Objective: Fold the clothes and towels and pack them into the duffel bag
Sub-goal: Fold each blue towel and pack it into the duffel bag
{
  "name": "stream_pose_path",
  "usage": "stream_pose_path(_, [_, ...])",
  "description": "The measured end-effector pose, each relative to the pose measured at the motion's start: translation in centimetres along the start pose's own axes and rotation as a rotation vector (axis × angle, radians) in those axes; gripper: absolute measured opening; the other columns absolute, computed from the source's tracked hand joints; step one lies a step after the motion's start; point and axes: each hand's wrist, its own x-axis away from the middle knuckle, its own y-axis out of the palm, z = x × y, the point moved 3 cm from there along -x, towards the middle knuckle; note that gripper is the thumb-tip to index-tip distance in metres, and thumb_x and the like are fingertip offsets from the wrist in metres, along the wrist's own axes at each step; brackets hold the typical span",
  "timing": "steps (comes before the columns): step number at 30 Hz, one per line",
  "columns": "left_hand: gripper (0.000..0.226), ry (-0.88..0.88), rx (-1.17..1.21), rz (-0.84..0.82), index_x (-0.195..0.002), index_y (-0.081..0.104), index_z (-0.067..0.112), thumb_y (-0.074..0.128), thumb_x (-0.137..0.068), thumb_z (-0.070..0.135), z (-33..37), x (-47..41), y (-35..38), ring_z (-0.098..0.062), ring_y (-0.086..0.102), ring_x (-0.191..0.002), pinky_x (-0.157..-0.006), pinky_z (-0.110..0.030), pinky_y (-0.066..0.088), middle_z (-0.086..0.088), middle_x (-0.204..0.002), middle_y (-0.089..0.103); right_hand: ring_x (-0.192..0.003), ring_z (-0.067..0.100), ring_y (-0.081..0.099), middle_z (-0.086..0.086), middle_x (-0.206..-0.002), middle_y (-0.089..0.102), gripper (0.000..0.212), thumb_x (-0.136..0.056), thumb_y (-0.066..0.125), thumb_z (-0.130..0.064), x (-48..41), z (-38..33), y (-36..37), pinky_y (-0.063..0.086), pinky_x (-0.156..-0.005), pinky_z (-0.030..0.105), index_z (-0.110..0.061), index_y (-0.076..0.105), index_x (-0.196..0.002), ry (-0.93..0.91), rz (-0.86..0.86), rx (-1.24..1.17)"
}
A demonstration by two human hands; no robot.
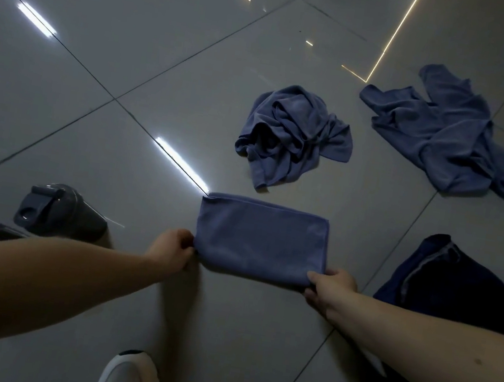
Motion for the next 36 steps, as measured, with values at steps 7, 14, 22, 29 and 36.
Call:
stream_pose_path(7, [0.015,0.185,-0.448,-0.174,-0.105,0.058,0.014,0.051,-0.098,0.025,-0.4,0.0,-2.2,-0.032,0.064,-0.097,-0.073,-0.033,0.042,-0.01,-0.107,0.067,-0.069,0.028,0.066,0.015,-0.1,0.065,0.028,-0.091,0.07,-0.008,0.0,-0.9,-1.7,0.06,-0.062,0.04,-0.007,0.053,-0.113,-0.11,0.07,0.082])
stream_pose_path(14, [0.019,0.056,-0.411,-0.156,-0.097,0.059,0.017,0.056,-0.089,0.034,1.6,-1.4,-3.1,-0.027,0.06,-0.085,-0.068,-0.03,0.04,-0.009,-0.097,0.066,-0.097,0.032,0.062,0.012,-0.112,0.063,0.04,-0.082,0.069,-0.027,-0.2,-3.4,-1.6,0.046,-0.075,0.032,-0.008,0.057,-0.115,-0.295,0.029,0.596])
stream_pose_path(22, [0.039,0.097,-0.272,0.074,-0.13,0.055,0.013,0.058,-0.094,0.026,6.3,-6.5,-3.8,-0.035,0.061,-0.109,-0.09,-0.042,0.053,-0.013,-0.127,0.059,-0.113,0.032,0.056,0.012,-0.122,0.056,0.033,-0.09,0.067,-0.021,-3.8,-10.7,-0.8,0.048,-0.099,0.043,-0.013,0.062,-0.122,-0.7,0.063,0.721])
stream_pose_path(29, [0.025,0.239,-0.593,0.084,-0.114,0.068,0.018,0.057,-0.093,0.024,6.8,-7.2,-3.7,-0.028,0.054,-0.108,-0.084,-0.038,0.05,-0.007,-0.114,0.055,-0.114,0.031,0.052,0.01,-0.118,0.055,0.029,-0.09,0.07,-0.028,-4.6,-10.5,0.8,0.047,-0.095,0.038,-0.017,0.062,-0.116,-0.731,-0.003,0.928])
stream_pose_path(36, [0.025,0.269,-0.617,0.05,-0.113,0.067,0.018,0.057,-0.093,0.03,7.0,-7.4,-3.9,-0.027,0.046,-0.112,-0.093,-0.041,0.046,-0.007,-0.115,0.056,-0.101,0.031,0.054,0.007,-0.101,0.052,0.015,-0.087,0.067,-0.028,-4.6,-10.4,0.5,0.047,-0.086,0.036,-0.018,0.057,-0.089,-0.721,-0.021,0.885])
